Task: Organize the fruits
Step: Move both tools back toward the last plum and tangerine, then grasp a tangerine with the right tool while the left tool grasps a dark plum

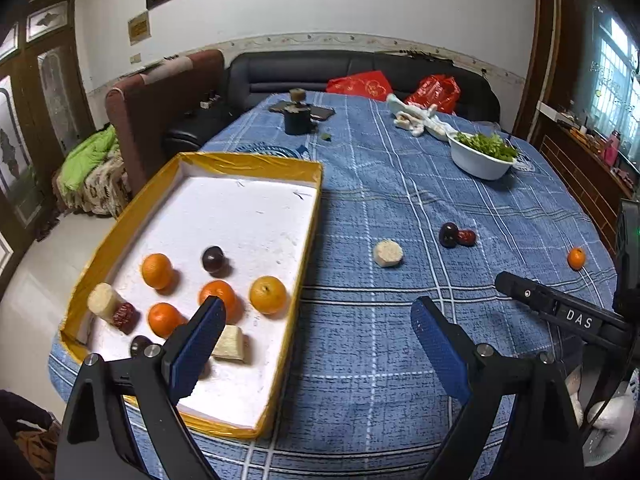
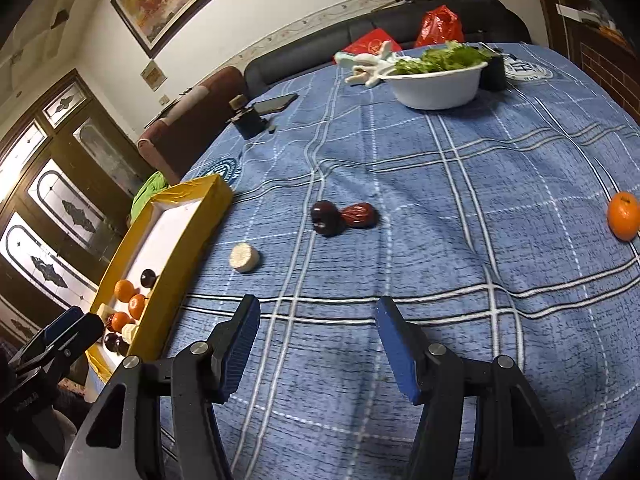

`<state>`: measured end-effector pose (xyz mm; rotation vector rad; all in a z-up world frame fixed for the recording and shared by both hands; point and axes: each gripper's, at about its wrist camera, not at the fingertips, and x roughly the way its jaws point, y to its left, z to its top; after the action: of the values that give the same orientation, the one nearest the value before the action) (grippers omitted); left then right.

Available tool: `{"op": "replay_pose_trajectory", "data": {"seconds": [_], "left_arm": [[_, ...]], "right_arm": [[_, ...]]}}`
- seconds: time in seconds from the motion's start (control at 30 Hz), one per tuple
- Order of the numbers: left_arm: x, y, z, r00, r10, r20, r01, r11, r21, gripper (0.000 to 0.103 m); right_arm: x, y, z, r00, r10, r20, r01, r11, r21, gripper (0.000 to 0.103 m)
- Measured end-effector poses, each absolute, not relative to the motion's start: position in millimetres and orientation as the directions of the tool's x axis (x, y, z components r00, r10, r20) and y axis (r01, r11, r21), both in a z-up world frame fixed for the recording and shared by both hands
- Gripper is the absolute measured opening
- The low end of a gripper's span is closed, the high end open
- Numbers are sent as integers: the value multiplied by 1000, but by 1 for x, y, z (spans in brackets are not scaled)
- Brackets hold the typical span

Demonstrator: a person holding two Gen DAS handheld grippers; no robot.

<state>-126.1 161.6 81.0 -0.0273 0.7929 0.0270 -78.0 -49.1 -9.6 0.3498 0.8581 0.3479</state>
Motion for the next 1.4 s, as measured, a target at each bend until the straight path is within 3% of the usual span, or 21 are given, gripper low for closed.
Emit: {"op": "replay_pose_trajectory", "data": {"seconds": [0.3, 0.57, 0.8, 0.97, 1.0, 1.1, 1.23, 1.3, 1.37, 1.4], "left_arm": [[-120, 159, 71, 672, -122, -731, 53, 992, -116, 93], [-113, 152, 59, 645, -210, -735, 112, 977, -181, 93], [-109, 142, 59, 630, -214, -747, 126, 977, -174, 93], [-98, 135, 63, 637, -195, -745, 135, 981, -141, 93], [-93, 134, 63, 635, -194, -748, 135, 981, -139, 93], [-77, 125, 59, 616, -216, -757, 144, 976, -161, 93], [-48, 102, 50, 592, -242, -769, 174, 970, -171, 93], [-34, 92, 46, 578, -271, -770, 201, 962, -187, 85], [-19, 83, 42, 557, -290, -778, 215, 955, -202, 70], [-10, 79, 39, 545, -298, -784, 215, 953, -214, 69]], "right_arm": [[-88, -108, -1, 662, 318, -679, -53, 923, 381, 65], [-96, -210, 4, 711, 105, -695, 195, 921, 338, 66], [-56, -240, -8, 666, 25, -745, 315, 897, 311, 66], [-35, -224, -20, 632, -75, -771, 349, 916, 198, 65], [-35, -224, -22, 629, -90, -772, 356, 916, 183, 64], [-34, -231, -31, 620, -99, -778, 372, 911, 181, 42], [-38, -235, -31, 651, -71, -755, 349, 912, 214, 40], [-41, -236, -28, 681, -34, -731, 323, 911, 258, 40], [-44, -235, -24, 707, -22, -707, 308, 909, 280, 40], [-45, -234, -21, 717, -15, -697, 298, 910, 287, 40]]}}
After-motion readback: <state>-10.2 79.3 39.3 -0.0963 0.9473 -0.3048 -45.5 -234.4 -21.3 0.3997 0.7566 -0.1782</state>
